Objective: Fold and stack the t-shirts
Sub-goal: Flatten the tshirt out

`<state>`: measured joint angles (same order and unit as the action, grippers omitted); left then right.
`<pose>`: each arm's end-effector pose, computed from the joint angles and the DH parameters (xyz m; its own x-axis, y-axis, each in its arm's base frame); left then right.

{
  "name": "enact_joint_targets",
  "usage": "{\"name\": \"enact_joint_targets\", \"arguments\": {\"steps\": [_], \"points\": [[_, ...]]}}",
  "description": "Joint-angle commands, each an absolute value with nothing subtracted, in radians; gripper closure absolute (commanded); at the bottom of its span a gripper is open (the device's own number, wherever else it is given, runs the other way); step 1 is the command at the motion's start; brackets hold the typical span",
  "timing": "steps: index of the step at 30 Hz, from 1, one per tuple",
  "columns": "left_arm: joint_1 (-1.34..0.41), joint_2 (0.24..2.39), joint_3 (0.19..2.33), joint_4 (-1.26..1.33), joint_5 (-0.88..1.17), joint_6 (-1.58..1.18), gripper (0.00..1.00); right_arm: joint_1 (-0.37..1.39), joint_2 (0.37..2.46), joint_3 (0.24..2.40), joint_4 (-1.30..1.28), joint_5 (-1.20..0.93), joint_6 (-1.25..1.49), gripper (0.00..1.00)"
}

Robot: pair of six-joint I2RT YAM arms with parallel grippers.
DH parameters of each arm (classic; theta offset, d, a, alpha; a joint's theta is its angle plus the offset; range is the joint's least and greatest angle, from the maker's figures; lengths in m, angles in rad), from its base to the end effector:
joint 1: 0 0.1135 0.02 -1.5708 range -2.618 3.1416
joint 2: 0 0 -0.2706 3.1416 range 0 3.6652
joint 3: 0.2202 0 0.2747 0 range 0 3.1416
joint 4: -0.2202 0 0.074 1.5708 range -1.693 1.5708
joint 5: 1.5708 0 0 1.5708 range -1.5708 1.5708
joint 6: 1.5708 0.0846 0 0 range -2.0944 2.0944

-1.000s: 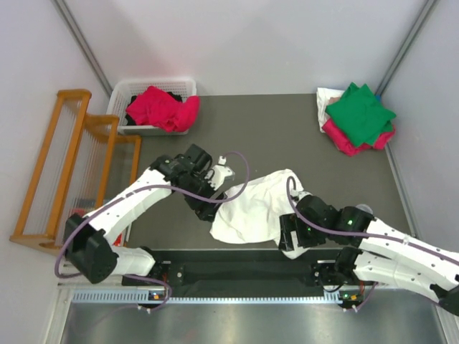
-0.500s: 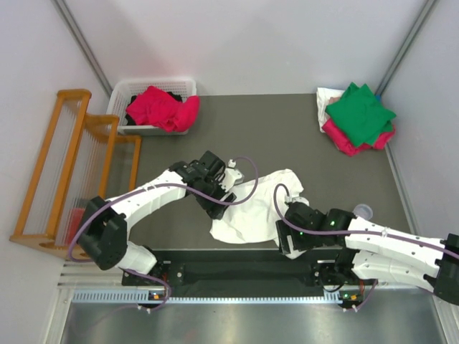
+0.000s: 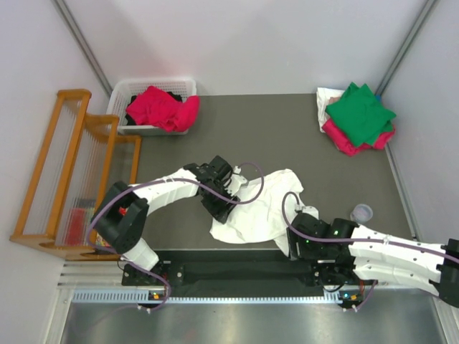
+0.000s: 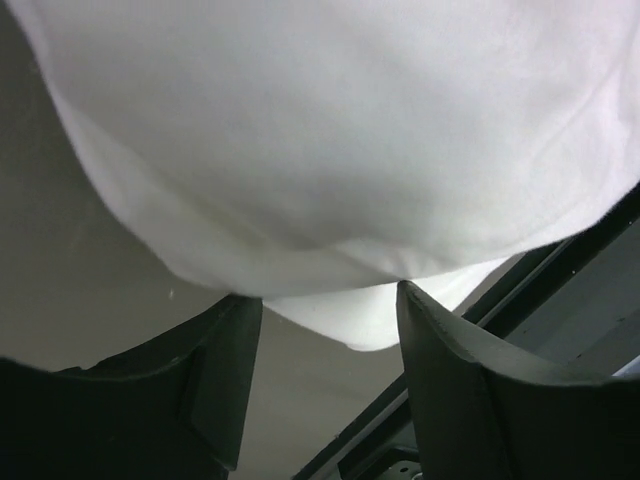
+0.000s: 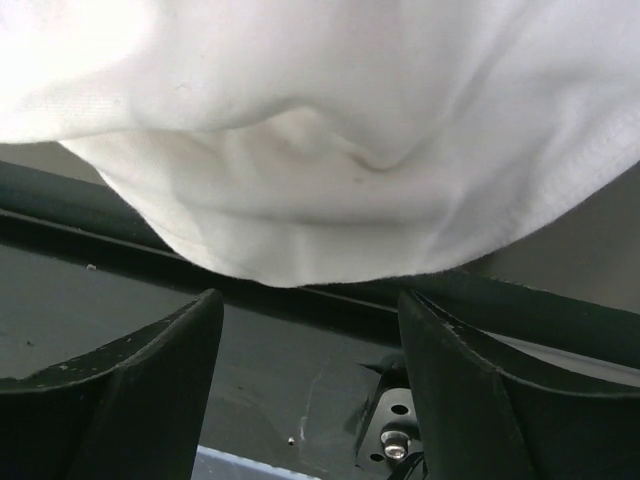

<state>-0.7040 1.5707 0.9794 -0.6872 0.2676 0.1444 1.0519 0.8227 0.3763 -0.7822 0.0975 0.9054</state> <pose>0.2301 -0.2247 0.1355 -0.6241 0.7121 -0.3216 0.7803 0.5895 -0.2091 0.0849 0.1320 0.1012 -0.9555 -0.0944 -0.2793 -0.1560 0.9657 0.2074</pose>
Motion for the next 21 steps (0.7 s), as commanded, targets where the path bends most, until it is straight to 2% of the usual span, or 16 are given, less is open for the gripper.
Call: {"name": "enact_joint_targets", "arguments": {"steps": [1, 14, 16, 18, 21], "points": [[-0.716, 1.626, 1.058, -0.704, 0.319, 0.114, 0.42, 1.066, 0.862, 0.452, -0.735, 0.135, 0.913, 0.34], [-0.719, 1.655, 1.046, -0.672, 0.296, 0.117, 0.45, 1.071, 0.913, 0.512, -0.698, 0.152, 0.888, 0.47], [-0.719, 1.654, 1.045, -0.672, 0.295, 0.115, 0.45, 1.072, 0.914, 0.508, -0.696, 0.150, 0.890, 0.47], [-0.721, 1.660, 1.048, -0.672, 0.299, 0.115, 0.39, 1.072, 0.919, 0.505, -0.684, 0.149, 0.888, 0.47], [-0.721, 1.661, 1.048, -0.670, 0.305, 0.112, 0.37, 1.072, 0.942, 0.500, -0.658, 0.152, 0.879, 0.42]]}}
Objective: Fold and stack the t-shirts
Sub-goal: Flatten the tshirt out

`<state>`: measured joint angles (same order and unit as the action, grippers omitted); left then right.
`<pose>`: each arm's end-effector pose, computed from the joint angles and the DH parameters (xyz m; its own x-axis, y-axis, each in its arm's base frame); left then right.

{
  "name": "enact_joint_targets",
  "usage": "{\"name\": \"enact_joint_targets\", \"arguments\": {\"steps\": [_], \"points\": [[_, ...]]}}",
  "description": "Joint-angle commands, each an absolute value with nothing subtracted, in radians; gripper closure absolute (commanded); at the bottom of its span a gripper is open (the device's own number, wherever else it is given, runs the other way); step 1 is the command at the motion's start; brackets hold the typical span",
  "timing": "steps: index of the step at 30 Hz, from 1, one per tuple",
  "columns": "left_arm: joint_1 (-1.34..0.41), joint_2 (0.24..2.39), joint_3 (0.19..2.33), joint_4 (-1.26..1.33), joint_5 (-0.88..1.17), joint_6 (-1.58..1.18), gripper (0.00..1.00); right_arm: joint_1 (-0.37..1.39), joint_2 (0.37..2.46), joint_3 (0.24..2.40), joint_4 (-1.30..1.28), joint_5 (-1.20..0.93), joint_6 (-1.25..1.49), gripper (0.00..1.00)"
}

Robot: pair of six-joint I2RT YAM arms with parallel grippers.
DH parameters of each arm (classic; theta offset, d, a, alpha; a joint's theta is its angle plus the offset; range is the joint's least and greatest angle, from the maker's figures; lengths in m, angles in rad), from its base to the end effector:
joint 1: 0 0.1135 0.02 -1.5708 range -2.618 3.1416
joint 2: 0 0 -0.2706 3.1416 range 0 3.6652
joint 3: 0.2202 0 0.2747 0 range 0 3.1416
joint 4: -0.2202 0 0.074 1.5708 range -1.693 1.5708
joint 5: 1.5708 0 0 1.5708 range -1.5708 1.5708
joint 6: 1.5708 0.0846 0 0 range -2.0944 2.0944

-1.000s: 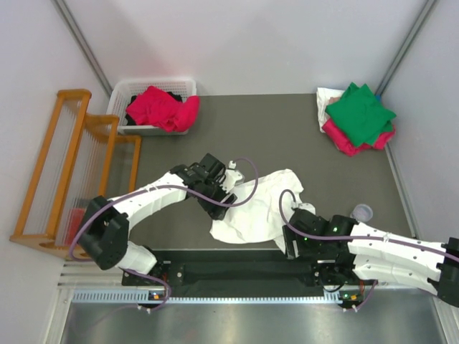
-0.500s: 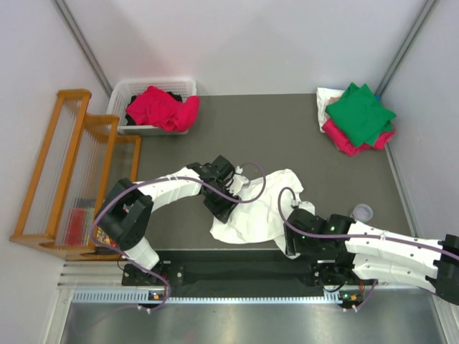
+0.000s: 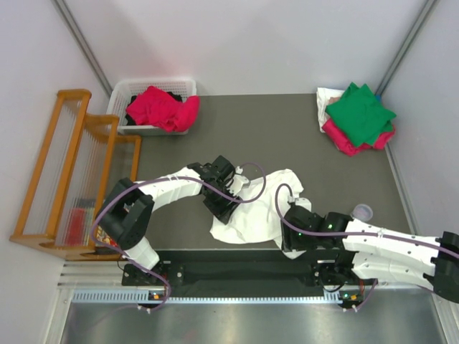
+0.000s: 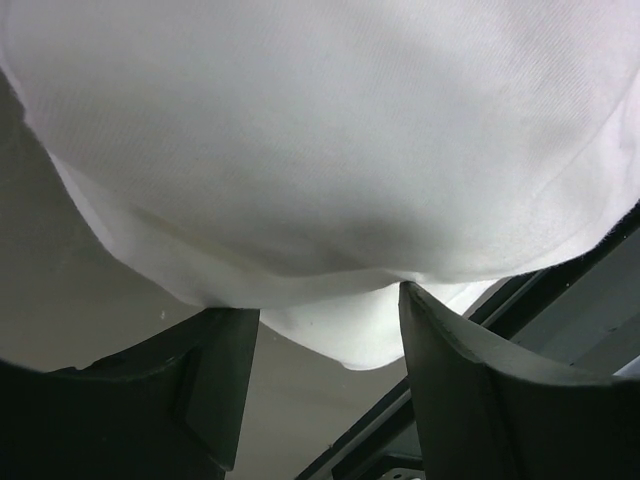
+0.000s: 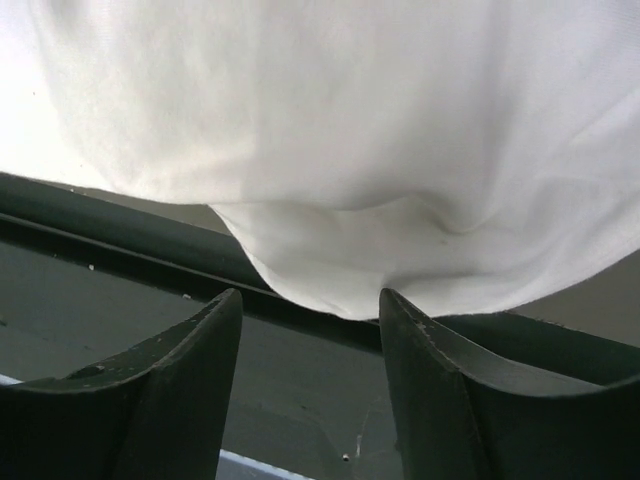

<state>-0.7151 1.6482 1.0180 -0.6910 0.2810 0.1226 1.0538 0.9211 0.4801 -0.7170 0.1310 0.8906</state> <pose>0.2347 -0.2349 0.1233 -0.6428 0.7138 -0.2780 0.7661 0.5977 -0.2365 0.1024 0.1577 0.1242 -0.9347 -0.0844 -0.3453 -0.1738 0.9559 0.2366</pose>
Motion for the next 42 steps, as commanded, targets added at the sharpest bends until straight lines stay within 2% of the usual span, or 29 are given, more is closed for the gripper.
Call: {"name": "enact_joint_targets", "arguments": {"steps": [1, 6, 9, 10, 12, 13, 14, 16, 19, 22, 24, 31, 37, 42], "points": [[-0.721, 1.663, 1.051, -0.670, 0.310, 0.110, 0.36, 1.074, 0.959, 0.496, -0.650, 0.150, 0.876, 0.41], [-0.721, 1.675, 1.060, -0.673, 0.319, 0.107, 0.36, 1.086, 1.022, 0.466, -0.601, 0.143, 0.870, 0.39], [-0.719, 1.680, 1.068, -0.675, 0.316, 0.104, 0.46, 1.095, 1.042, 0.434, -0.575, 0.138, 0.880, 0.47], [-0.719, 1.680, 1.071, -0.678, 0.316, 0.106, 0.54, 1.097, 1.052, 0.425, -0.559, 0.132, 0.882, 0.54], [-0.719, 1.678, 1.072, -0.680, 0.316, 0.107, 0.63, 1.103, 1.063, 0.429, -0.555, 0.130, 0.887, 0.64], [-0.719, 1.680, 1.078, -0.684, 0.314, 0.107, 0.68, 1.103, 1.069, 0.434, -0.557, 0.129, 0.887, 0.73], [-0.718, 1.680, 1.081, -0.690, 0.311, 0.107, 0.84, 1.106, 1.071, 0.442, -0.560, 0.130, 0.882, 0.77], [-0.718, 1.678, 1.100, -0.701, 0.299, 0.106, 1.00, 1.109, 1.074, 0.475, -0.583, 0.147, 0.874, 0.86], [-0.713, 1.674, 1.143, -0.727, 0.287, 0.107, 1.00, 1.114, 1.078, 0.535, -0.618, 0.181, 0.850, 0.96], [-0.692, 1.654, 1.231, -0.773, 0.264, 0.107, 1.00, 1.117, 1.081, 0.638, -0.692, 0.231, 0.812, 1.00], [-0.651, 1.631, 1.302, -0.819, 0.259, 0.110, 1.00, 1.118, 1.077, 0.757, -0.761, 0.294, 0.766, 1.00], [-0.451, 1.618, 1.757, -1.001, 0.304, 0.089, 1.00, 1.117, 1.062, 1.086, -0.917, 0.460, 0.649, 1.00], [-0.430, 1.485, 1.796, -1.043, 0.271, 0.080, 1.00, 1.117, 0.976, 1.178, -0.975, 0.548, 0.627, 1.00], [-0.359, 1.393, 1.845, -1.140, 0.406, 0.150, 1.00, 1.117, 0.905, 1.258, -1.014, 0.552, 0.623, 1.00]]}}
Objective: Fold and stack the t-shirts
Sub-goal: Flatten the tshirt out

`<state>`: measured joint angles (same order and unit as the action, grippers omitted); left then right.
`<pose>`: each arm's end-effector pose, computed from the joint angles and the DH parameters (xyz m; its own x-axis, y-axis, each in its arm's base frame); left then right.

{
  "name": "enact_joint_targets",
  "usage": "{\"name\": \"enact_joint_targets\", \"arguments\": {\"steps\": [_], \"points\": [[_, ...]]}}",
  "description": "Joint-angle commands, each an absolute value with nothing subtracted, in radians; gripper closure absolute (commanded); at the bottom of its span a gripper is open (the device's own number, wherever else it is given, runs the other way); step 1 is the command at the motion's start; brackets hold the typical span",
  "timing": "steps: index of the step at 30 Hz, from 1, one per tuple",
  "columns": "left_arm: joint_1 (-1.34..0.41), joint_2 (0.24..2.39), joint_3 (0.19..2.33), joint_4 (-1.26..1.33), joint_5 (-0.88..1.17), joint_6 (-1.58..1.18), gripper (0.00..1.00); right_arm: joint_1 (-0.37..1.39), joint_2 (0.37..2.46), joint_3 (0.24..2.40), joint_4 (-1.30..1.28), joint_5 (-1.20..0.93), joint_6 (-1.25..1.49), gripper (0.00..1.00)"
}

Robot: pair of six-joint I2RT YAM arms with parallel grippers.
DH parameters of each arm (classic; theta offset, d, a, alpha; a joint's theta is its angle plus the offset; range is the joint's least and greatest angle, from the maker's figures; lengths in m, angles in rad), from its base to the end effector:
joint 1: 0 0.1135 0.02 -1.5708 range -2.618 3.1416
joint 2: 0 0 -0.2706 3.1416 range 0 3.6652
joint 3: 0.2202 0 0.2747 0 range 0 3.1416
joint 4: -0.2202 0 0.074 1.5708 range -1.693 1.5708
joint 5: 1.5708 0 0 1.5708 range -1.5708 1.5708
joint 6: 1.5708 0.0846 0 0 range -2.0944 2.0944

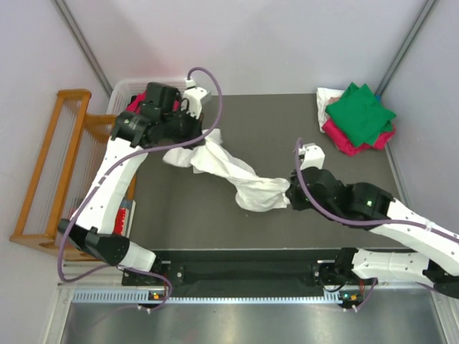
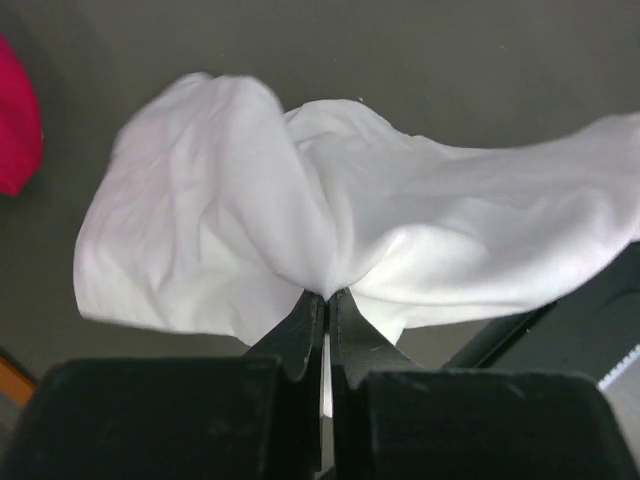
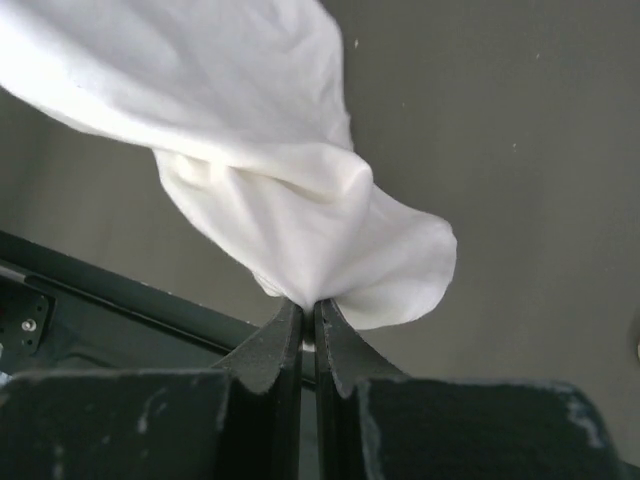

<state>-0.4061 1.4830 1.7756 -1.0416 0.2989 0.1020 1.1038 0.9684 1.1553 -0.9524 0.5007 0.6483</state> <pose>0.3108 -0.1608 0.4124 -0.5637 0.3483 -0.7490 0.6363 0.7612 -0.1249 0.1379 0.1833 0.3425 -0.6276 -0.0681 -0.7756 -0.3118 0.9348 0.1703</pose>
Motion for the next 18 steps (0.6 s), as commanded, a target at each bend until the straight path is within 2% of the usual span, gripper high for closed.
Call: {"name": "enact_joint_targets", "arguments": {"steps": [1, 4, 12, 18], "points": [[-0.359, 1.367, 1.891, -1.172, 0.481, 0.203, 1.00, 1.117, 0.884, 1.272, -1.026, 0.546, 0.620, 1.00], [-0.359, 1.324, 1.994, -1.281, 0.554, 0.293, 1.00, 1.120, 0.832, 1.313, -1.031, 0.512, 0.591, 1.00], [-0.360, 1.227, 2.020, -1.465, 0.592, 0.443, 1.00, 1.126, 0.614, 1.367, -0.924, 0.451, 0.509, 1.00], [-0.362, 1.192, 1.997, -1.506, 0.630, 0.518, 0.96, 1.123, 0.626, 1.479, -0.910, 0.385, 0.440, 1.00]]}}
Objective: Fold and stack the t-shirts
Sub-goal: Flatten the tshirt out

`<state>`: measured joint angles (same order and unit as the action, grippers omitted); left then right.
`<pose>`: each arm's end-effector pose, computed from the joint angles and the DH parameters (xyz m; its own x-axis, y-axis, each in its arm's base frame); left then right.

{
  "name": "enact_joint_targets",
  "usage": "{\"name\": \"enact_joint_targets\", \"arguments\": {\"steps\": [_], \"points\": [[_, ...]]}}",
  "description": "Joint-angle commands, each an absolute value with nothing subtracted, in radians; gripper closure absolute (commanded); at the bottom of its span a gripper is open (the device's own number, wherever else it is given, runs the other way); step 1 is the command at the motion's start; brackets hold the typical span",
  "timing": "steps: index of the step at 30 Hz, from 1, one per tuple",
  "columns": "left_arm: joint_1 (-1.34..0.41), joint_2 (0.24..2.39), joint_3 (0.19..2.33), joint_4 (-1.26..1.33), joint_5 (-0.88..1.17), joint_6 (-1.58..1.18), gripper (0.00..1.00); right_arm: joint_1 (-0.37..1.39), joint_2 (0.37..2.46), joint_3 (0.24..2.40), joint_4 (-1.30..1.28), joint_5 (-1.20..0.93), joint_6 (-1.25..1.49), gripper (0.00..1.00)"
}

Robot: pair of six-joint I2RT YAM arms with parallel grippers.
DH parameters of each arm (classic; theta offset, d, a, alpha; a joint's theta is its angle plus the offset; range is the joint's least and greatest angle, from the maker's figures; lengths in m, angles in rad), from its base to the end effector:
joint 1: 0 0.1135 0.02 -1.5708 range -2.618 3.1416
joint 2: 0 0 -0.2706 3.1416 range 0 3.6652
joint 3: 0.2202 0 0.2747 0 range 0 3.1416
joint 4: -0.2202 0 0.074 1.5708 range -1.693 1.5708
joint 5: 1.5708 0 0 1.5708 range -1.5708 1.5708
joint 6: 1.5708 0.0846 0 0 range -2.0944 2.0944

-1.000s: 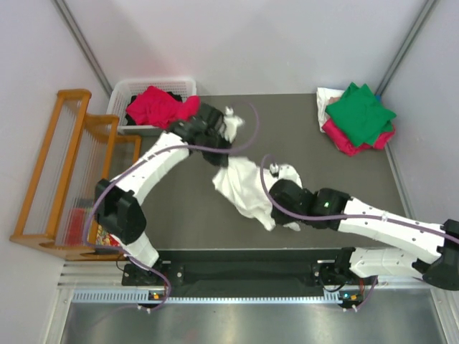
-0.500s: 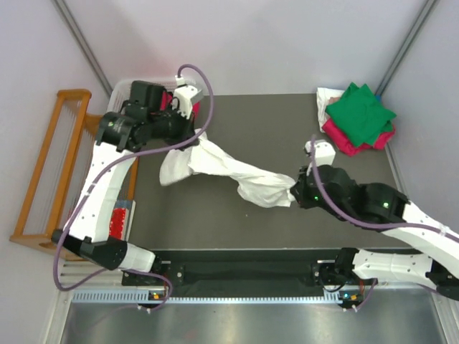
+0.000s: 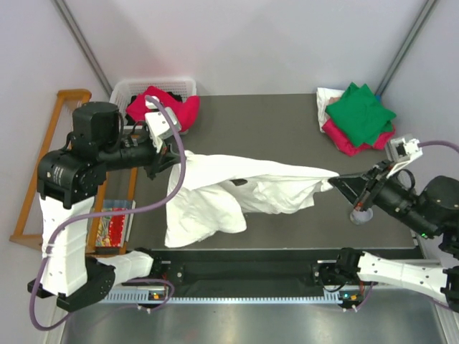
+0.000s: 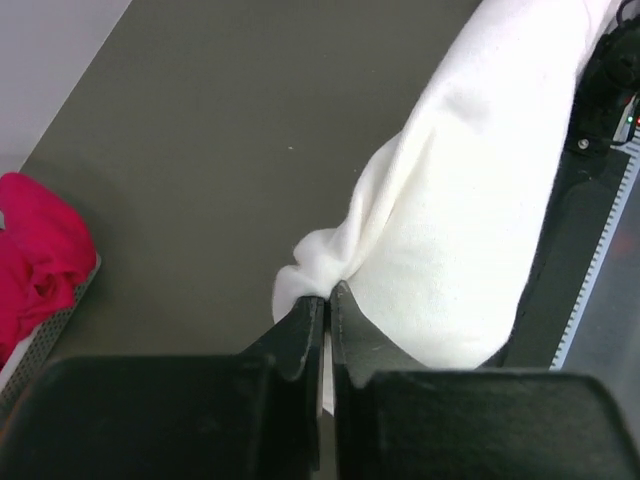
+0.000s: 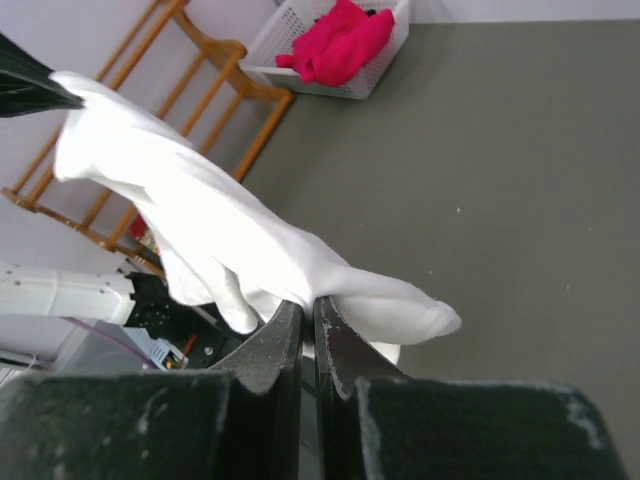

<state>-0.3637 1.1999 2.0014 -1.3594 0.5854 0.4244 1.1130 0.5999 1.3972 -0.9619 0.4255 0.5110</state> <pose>0.1590 -0.1105 0.5235 -0.1484 0.4237 -0.8936 0.8732 0.4803 0.0828 0.0711 0.0653 0.4752 -0.3747 0.2473 -0.8935 -0.5203 0.7416 0.4235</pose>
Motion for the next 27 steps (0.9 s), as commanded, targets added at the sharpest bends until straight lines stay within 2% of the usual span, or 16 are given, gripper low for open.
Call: {"name": "enact_joint_targets", "arguments": {"steps": [1, 4, 5, 6, 8, 11, 14, 18, 20, 21, 22, 23, 25, 27], "points": [[-0.364, 1.186, 1.991, -1.506, 0.649, 0.528, 0.88, 1.120, 0.632, 1.498, -0.905, 0.385, 0.424, 1.00], [-0.364, 1.172, 1.982, -1.506, 0.727, 0.554, 0.68, 1.112, 0.649, 1.557, -0.899, 0.391, 0.384, 1.00], [-0.365, 1.172, 1.971, -1.505, 0.748, 0.557, 0.53, 1.111, 0.655, 1.554, -0.894, 0.414, 0.376, 1.00], [-0.364, 1.175, 1.921, -1.491, 0.774, 0.548, 0.46, 1.111, 0.661, 1.542, -0.885, 0.429, 0.370, 1.00], [-0.365, 1.186, 1.838, -1.432, 0.824, 0.522, 0.41, 1.112, 0.663, 1.467, -0.830, 0.471, 0.371, 1.00], [-0.371, 1.238, 1.621, -1.366, 0.835, 0.503, 0.47, 1.112, 0.664, 1.344, -0.735, 0.540, 0.376, 1.00], [-0.376, 1.317, 1.522, -1.330, 0.819, 0.541, 0.54, 1.111, 0.701, 1.257, -0.675, 0.612, 0.359, 1.00], [-0.397, 1.437, 1.535, -1.302, 0.856, 0.551, 0.56, 1.103, 0.800, 1.198, -0.617, 0.653, 0.345, 1.00], [-0.512, 1.471, 1.555, -1.304, 0.813, 0.545, 0.55, 1.062, 0.837, 1.183, -0.603, 0.629, 0.345, 1.00], [-0.573, 1.495, 1.549, -1.305, 0.726, 0.535, 0.55, 1.036, 0.866, 1.180, -0.589, 0.608, 0.348, 1.00], [-0.695, 1.508, 1.539, -1.313, 0.682, 0.534, 0.54, 0.964, 0.879, 1.172, -0.584, 0.579, 0.350, 1.00], [-0.745, 1.519, 1.516, -1.322, 0.655, 0.537, 0.54, 0.918, 0.899, 1.167, -0.583, 0.495, 0.354, 1.00], [-0.816, 1.543, 1.488, -1.310, 0.614, 0.537, 0.55, 0.776, 0.914, 1.141, -0.555, 0.399, 0.359, 1.00], [-0.836, 1.528, 1.433, -1.278, 0.574, 0.528, 0.57, 0.707, 0.942, 1.129, -0.551, 0.335, 0.350, 1.00]]}}
